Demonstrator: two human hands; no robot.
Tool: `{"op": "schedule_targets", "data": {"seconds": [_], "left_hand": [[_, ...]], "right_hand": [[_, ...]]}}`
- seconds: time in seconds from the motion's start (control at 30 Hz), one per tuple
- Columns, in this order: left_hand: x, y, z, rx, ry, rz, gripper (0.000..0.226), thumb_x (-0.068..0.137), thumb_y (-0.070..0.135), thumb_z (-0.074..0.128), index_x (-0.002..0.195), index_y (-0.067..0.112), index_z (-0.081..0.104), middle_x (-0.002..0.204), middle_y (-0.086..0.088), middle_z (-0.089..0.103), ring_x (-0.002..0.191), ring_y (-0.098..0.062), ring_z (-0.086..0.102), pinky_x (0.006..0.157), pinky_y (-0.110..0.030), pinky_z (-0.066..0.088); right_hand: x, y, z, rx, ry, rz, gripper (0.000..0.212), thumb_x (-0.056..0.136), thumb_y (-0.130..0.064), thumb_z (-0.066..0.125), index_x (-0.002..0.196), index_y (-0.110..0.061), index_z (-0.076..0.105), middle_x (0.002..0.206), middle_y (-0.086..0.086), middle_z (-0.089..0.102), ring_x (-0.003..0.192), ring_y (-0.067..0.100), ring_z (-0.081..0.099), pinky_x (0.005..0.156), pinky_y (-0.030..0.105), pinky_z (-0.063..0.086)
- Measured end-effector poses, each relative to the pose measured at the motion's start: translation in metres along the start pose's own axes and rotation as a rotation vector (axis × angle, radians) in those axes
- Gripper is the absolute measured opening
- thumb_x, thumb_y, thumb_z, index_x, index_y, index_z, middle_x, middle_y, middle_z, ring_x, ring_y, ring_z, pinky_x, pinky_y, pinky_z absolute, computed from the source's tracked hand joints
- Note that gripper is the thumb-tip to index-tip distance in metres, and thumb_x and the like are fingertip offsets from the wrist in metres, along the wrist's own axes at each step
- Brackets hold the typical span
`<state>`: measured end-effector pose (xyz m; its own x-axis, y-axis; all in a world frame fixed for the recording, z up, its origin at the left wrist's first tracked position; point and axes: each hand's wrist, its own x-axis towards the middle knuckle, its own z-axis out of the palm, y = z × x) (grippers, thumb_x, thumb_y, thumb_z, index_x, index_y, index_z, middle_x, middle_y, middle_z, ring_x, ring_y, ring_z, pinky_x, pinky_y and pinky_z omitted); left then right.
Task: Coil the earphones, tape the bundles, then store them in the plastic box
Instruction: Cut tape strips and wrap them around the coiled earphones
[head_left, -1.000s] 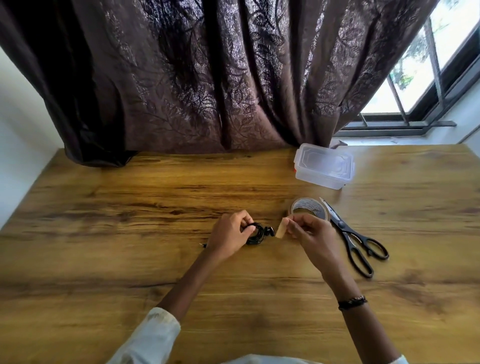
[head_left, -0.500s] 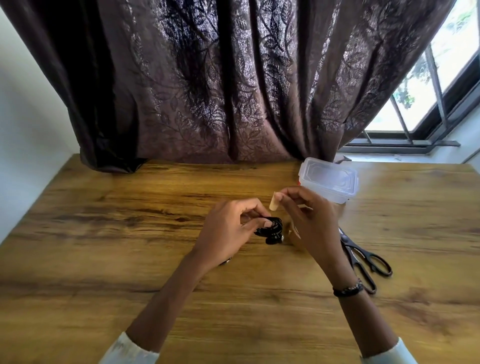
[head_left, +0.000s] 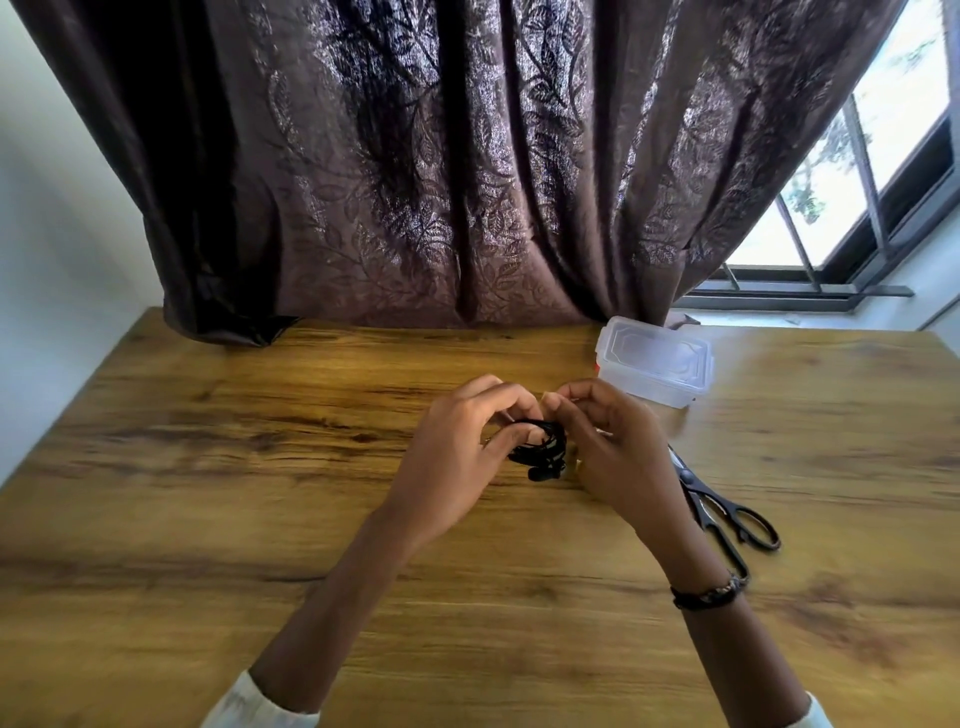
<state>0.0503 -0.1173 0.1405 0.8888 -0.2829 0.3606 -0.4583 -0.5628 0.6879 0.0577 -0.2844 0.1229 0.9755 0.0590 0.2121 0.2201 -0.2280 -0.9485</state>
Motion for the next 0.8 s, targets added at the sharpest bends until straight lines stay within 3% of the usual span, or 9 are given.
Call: {"op": "schedule_targets", "data": {"seconds": [0.13,0.3,0.43,0.53,0.67,0.8], "left_hand": [[0.0011,0.0020,-0.0018,-0.017,0.001,-0.009,0.009,0.085,0.025,0.070,0.093,0.022,0.067,0.090,0.015,0.060,0.084,-0.001,0.060,0.074,-0.031,0.054],[0.0033,0.0053,-0.0038,-0.035,-0.010,-0.034,0.010,0.083,0.028,0.070,0.091,0.022,0.068,0.087,0.014,0.062,0.082,-0.002,0.061,0.074,-0.028,0.053],[0.0050,0.0060,-0.0039,-0.074,-0.023,-0.060,0.009,0.082,0.027,0.072,0.087,0.021,0.069,0.085,0.010,0.065,0.079,-0.006,0.063,0.072,-0.028,0.053],[0.0062,0.0064,-0.0041,-0.130,-0.040,-0.104,0.008,0.081,0.026,0.073,0.085,0.019,0.071,0.079,0.009,0.070,0.075,-0.006,0.065,0.069,-0.029,0.054],[0.0075,0.0046,-0.0047,-0.182,-0.054,-0.139,0.010,0.080,0.029,0.074,0.085,0.020,0.074,0.075,0.010,0.072,0.073,-0.005,0.067,0.067,-0.031,0.055],[0.0084,0.0044,-0.0055,-0.232,-0.056,-0.155,0.014,0.079,0.030,0.073,0.086,0.019,0.075,0.078,0.008,0.074,0.077,-0.007,0.068,0.069,-0.030,0.056]], "right_hand": [[0.0007,-0.0008,-0.0013,0.136,-0.042,0.076,0.015,0.083,-0.036,0.063,0.087,-0.022,0.066,0.077,0.001,0.075,0.070,0.013,0.070,0.061,0.026,0.051],[0.0015,-0.0024,-0.0004,0.334,-0.104,0.217,0.024,0.078,-0.034,0.062,0.091,-0.014,0.064,0.070,0.000,0.072,0.062,0.010,0.068,0.055,0.022,0.051],[0.0003,-0.0041,0.0002,0.356,-0.095,0.283,0.020,0.079,-0.032,0.061,0.090,-0.015,0.063,0.066,-0.002,0.071,0.060,0.008,0.066,0.053,0.019,0.049],[-0.0032,-0.0031,0.0032,0.313,-0.038,0.307,0.007,0.089,-0.024,0.061,0.089,-0.018,0.064,0.069,0.000,0.072,0.066,0.015,0.066,0.063,0.032,0.053],[-0.0075,-0.0043,0.0066,0.286,0.027,0.341,0.005,0.092,-0.024,0.061,0.089,-0.022,0.065,0.076,0.006,0.073,0.075,0.026,0.066,0.077,0.050,0.054],[-0.0083,-0.0085,0.0068,0.290,0.033,0.337,0.005,0.092,-0.023,0.060,0.092,-0.020,0.064,0.072,0.005,0.073,0.070,0.021,0.069,0.067,0.044,0.057]]}}
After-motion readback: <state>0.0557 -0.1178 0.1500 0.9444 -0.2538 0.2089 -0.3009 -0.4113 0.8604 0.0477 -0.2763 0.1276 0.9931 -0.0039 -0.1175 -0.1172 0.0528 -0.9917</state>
